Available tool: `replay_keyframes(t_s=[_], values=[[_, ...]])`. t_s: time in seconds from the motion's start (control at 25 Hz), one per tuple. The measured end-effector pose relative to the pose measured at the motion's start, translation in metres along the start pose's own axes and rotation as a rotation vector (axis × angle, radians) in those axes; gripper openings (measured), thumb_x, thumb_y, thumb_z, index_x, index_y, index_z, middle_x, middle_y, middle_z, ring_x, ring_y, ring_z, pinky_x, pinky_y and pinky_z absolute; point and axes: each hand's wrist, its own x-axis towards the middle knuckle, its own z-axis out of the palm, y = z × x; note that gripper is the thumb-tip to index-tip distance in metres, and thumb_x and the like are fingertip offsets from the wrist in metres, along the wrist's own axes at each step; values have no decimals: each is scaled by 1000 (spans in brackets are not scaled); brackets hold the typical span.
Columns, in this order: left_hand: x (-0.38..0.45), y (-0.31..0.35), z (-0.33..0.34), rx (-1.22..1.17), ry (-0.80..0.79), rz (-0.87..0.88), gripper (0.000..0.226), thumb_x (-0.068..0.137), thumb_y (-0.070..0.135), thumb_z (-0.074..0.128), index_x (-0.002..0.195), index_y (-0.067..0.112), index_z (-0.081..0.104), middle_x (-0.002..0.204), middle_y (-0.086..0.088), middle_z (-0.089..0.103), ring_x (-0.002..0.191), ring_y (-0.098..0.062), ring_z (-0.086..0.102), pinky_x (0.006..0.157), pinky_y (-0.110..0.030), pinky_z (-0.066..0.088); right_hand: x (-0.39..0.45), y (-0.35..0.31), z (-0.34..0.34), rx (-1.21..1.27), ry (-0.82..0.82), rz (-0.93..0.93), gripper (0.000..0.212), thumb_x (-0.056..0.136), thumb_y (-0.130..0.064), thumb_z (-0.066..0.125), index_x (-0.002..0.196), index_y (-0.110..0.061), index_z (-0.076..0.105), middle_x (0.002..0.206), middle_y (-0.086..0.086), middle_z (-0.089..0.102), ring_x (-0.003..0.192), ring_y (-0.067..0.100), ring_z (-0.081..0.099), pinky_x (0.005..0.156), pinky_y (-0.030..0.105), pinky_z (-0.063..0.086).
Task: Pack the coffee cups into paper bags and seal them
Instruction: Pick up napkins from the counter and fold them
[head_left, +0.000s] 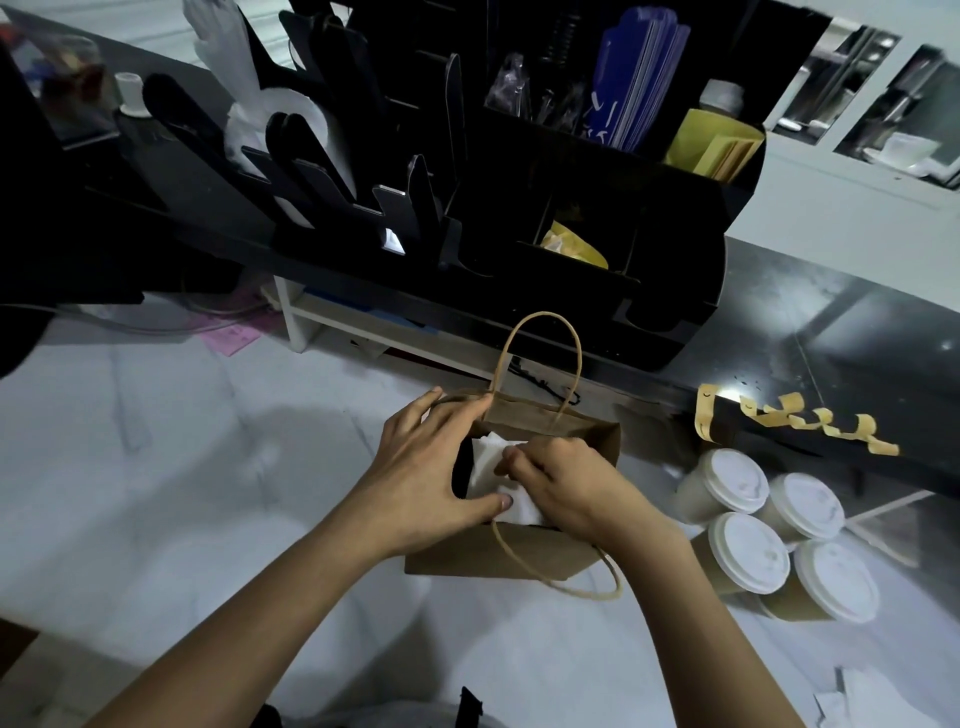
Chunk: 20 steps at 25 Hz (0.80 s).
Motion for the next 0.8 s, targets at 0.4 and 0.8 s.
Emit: replay_keyframes(t_s=[0.4, 0.8], values=[[-2, -2, -13, -71, 274, 20, 29, 94, 33, 62, 122, 36, 59, 123, 18, 50, 119, -9, 39, 98, -33, 39, -40, 31, -11, 225, 729, 26, 10, 98, -25, 59, 90, -23, 65, 85, -14, 57, 82, 6, 54, 67, 25, 45], [-5, -9, -24, -120, 275, -262, 52, 98, 58, 34, 78, 25, 68, 85, 5, 65, 80, -12, 58, 67, -29, 40, -54, 49, 17, 487, 752, 322, 37, 105, -45, 43, 81, -31, 67, 99, -14, 55, 92, 1, 56, 74, 22, 43]])
